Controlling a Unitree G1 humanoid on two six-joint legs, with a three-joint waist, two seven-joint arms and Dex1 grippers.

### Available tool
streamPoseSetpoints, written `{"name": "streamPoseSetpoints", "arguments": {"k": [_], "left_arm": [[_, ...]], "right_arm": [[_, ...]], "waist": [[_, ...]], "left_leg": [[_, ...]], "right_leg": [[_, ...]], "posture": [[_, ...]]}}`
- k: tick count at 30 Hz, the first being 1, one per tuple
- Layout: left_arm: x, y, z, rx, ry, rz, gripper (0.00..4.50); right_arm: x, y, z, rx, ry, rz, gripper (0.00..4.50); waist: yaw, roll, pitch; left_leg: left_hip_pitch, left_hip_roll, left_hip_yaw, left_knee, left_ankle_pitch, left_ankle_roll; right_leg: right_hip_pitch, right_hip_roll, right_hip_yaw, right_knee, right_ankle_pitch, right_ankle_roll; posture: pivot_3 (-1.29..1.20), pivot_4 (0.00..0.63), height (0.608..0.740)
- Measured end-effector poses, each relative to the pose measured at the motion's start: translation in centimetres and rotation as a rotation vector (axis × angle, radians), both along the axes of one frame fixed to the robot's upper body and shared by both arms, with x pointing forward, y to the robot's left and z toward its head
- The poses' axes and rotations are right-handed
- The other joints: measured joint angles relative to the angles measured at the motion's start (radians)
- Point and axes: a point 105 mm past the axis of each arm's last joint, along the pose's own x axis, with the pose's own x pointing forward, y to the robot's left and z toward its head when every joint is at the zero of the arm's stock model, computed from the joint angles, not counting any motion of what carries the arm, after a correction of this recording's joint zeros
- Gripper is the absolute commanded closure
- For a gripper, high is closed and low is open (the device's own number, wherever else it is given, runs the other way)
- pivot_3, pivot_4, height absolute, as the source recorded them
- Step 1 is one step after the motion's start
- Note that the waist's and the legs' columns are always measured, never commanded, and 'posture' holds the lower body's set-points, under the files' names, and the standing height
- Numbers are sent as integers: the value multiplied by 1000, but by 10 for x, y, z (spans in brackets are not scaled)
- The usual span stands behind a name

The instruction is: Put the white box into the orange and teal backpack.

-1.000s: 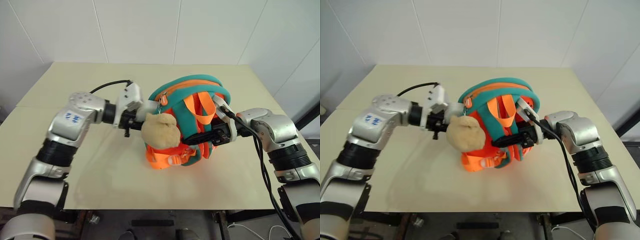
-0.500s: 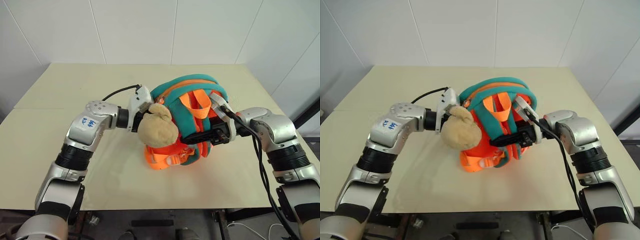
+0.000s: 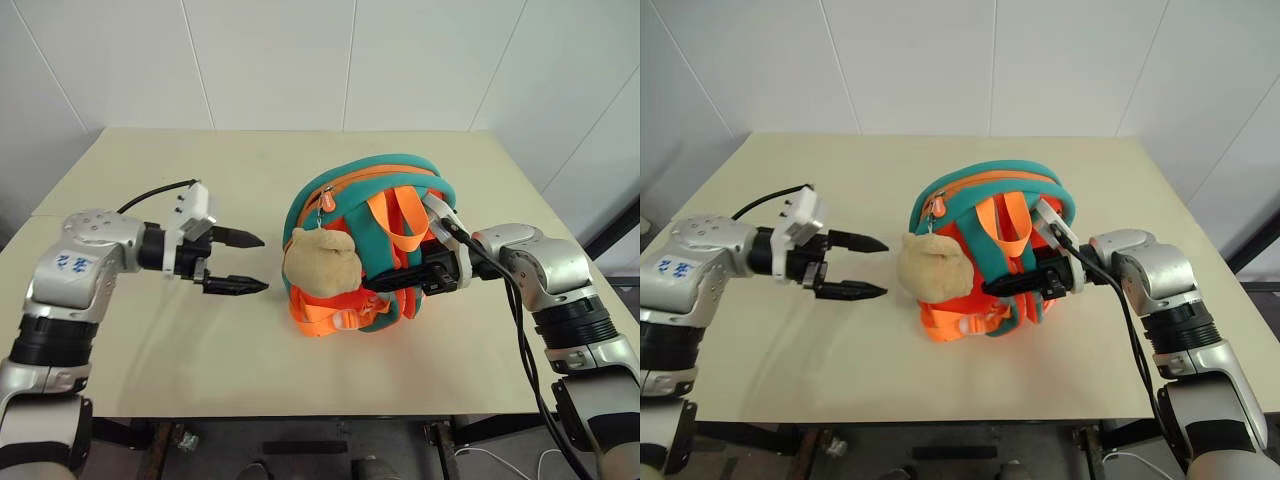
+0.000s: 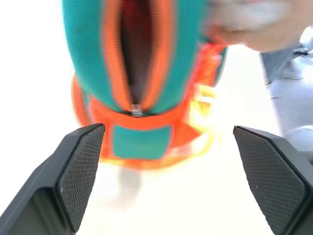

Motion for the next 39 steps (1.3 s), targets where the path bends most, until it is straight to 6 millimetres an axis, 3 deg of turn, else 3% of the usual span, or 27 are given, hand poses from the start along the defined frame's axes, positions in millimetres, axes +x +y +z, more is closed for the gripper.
{"name": "streamPoseSetpoints", "arguments": {"k": [6, 17, 21, 24, 33, 39], "left_arm": [[-19, -21, 23, -109, -59, -56, 17], [-27, -60, 18, -224, -24, -121, 17], [-30, -71, 11, -181, -39, -149, 17], [-24, -75, 7, -158, -83, -128, 585], [-14, -68, 17, -215, -118, -66, 3253], [-14, -51, 29, -239, -115, -38, 3253]], "right_arm": [[4, -3, -3, -6, -3, -24, 4500], [7, 1, -3, 3, -8, -16, 4500], [7, 1, -3, 2, -8, -16, 4500], [7, 2, -3, 2, -8, -15, 4500], [6, 4, -1, 1, -24, -7, 4500], [6, 4, -1, 0, -28, -8, 4500]], "waist": [[2, 0, 0], [1, 0, 0], [1, 0, 0], [2, 0, 0], [0, 0, 0], [0, 0, 0]], "left_leg": [[0, 0, -1, 2, 0, 1], [0, 0, -1, 5, -1, 1], [0, 0, -1, 5, -1, 1], [1, 0, -1, 5, -1, 1], [0, 0, -1, 4, -1, 1], [0, 0, -1, 5, -1, 1]], "right_leg": [[1, 0, 0, 0, 0, 0], [2, 0, 0, 1, 1, 1], [2, 0, 0, 0, 1, 1], [3, 0, 0, 0, 1, 1], [3, 0, 0, 0, 1, 2], [3, 0, 0, 0, 1, 2]], "posture": [[0, 150, 740], [0, 150, 740], [0, 150, 740], [0, 150, 740], [0, 150, 740], [0, 150, 740]]}}
